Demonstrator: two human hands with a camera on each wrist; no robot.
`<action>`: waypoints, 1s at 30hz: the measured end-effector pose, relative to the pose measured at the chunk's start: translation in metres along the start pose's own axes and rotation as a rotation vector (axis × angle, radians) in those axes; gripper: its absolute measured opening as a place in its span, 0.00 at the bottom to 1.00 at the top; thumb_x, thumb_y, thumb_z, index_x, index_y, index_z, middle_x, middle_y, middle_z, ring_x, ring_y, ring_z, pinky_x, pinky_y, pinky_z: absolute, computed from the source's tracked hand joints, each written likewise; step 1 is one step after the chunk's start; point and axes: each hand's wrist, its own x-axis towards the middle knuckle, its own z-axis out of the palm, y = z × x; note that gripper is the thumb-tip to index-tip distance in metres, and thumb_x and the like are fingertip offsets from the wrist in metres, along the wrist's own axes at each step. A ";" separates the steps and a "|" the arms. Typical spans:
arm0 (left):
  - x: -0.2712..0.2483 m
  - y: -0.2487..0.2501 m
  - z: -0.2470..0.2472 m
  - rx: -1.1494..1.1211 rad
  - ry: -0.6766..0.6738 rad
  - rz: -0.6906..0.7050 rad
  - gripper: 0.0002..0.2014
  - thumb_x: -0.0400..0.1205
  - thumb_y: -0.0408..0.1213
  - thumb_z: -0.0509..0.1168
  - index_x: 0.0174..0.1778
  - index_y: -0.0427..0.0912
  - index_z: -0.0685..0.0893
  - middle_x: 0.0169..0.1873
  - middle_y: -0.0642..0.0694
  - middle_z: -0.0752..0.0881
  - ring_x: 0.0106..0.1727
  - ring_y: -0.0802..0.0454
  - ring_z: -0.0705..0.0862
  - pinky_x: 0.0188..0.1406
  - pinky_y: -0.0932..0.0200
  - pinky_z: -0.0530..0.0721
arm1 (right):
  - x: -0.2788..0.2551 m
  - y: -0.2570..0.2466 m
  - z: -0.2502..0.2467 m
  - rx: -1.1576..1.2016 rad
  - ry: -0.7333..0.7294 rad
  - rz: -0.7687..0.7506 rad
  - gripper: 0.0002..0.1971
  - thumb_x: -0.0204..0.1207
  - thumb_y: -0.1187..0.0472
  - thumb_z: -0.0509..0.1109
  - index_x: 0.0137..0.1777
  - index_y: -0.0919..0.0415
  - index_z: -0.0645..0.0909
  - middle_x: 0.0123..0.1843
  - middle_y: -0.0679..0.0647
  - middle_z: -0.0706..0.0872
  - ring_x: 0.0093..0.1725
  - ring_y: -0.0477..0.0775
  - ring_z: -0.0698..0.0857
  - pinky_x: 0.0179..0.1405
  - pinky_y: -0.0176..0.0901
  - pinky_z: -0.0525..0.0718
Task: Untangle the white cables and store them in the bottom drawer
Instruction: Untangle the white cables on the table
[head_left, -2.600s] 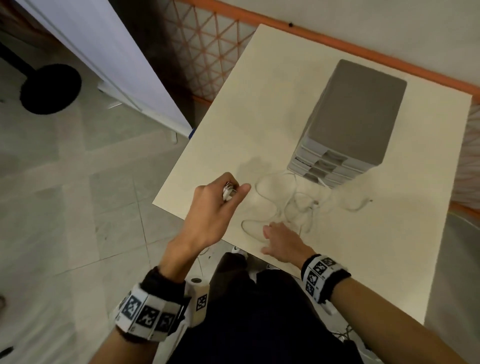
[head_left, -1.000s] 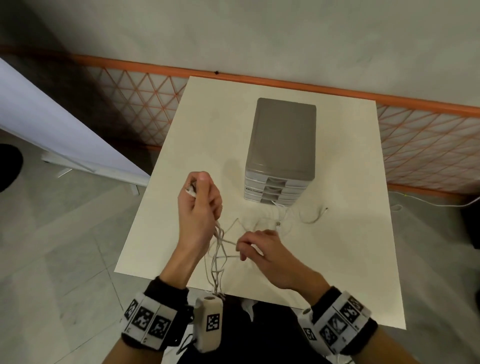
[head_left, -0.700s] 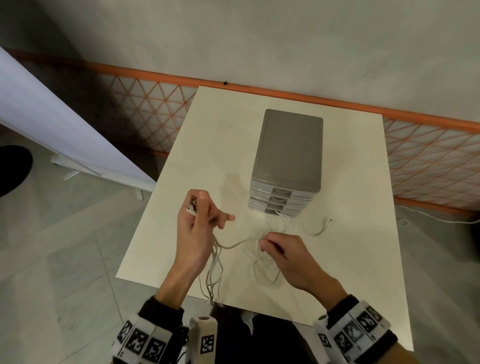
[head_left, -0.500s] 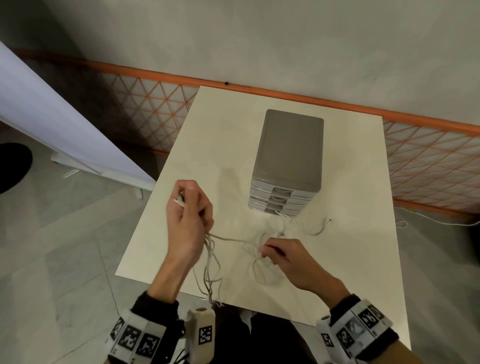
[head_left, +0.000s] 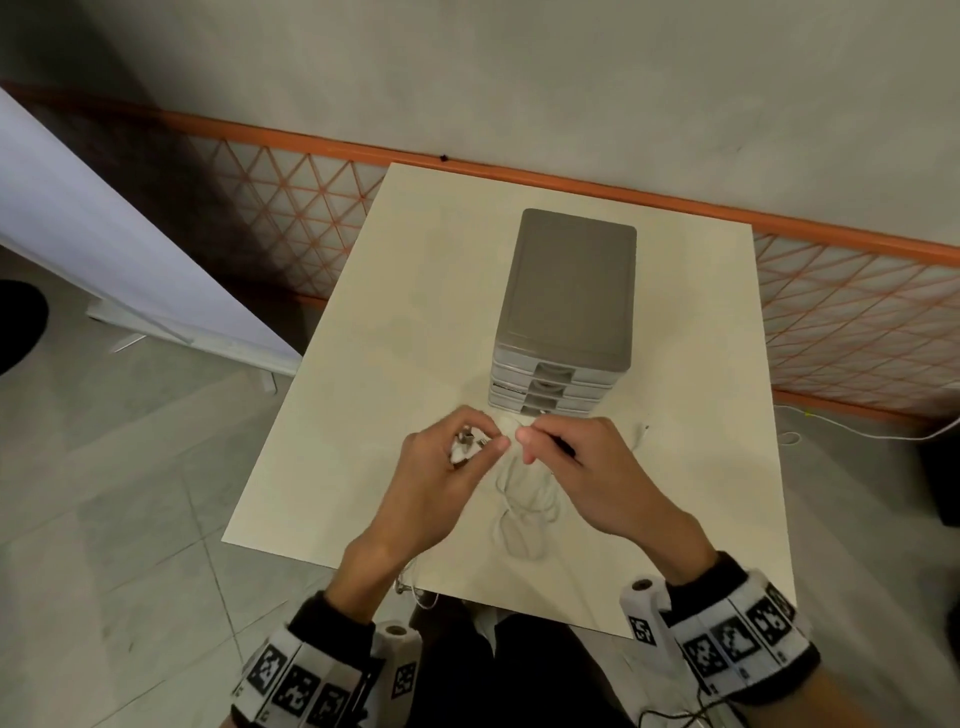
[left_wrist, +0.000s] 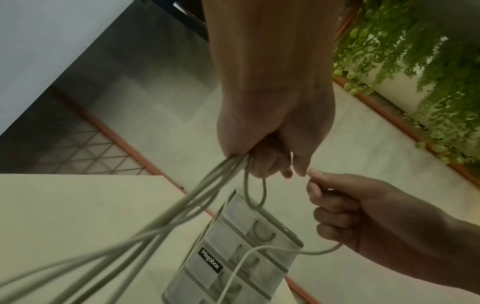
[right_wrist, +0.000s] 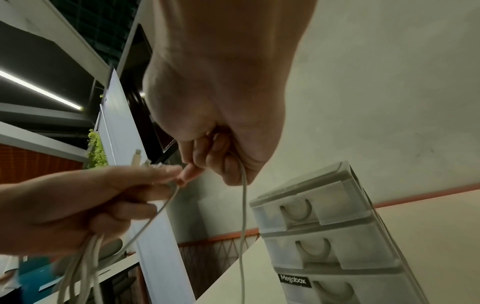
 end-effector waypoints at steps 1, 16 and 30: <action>-0.003 0.003 0.000 -0.024 0.025 0.031 0.04 0.82 0.43 0.72 0.50 0.54 0.83 0.33 0.42 0.84 0.25 0.51 0.73 0.28 0.52 0.74 | 0.000 0.000 0.002 0.002 -0.012 0.006 0.16 0.85 0.57 0.65 0.36 0.59 0.83 0.22 0.42 0.74 0.24 0.44 0.72 0.29 0.29 0.67; -0.004 0.000 -0.044 -0.028 0.265 0.102 0.08 0.87 0.33 0.65 0.42 0.47 0.81 0.26 0.62 0.81 0.26 0.64 0.76 0.28 0.71 0.71 | -0.006 0.028 0.014 0.040 -0.141 0.024 0.10 0.85 0.59 0.66 0.42 0.58 0.83 0.33 0.48 0.82 0.34 0.46 0.79 0.39 0.38 0.77; -0.009 0.008 -0.023 0.215 -0.021 -0.023 0.13 0.85 0.50 0.67 0.65 0.58 0.83 0.21 0.63 0.80 0.27 0.61 0.77 0.31 0.71 0.72 | 0.007 0.011 0.013 -0.248 -0.054 -0.104 0.14 0.87 0.50 0.60 0.45 0.52 0.82 0.36 0.42 0.83 0.38 0.46 0.80 0.40 0.49 0.80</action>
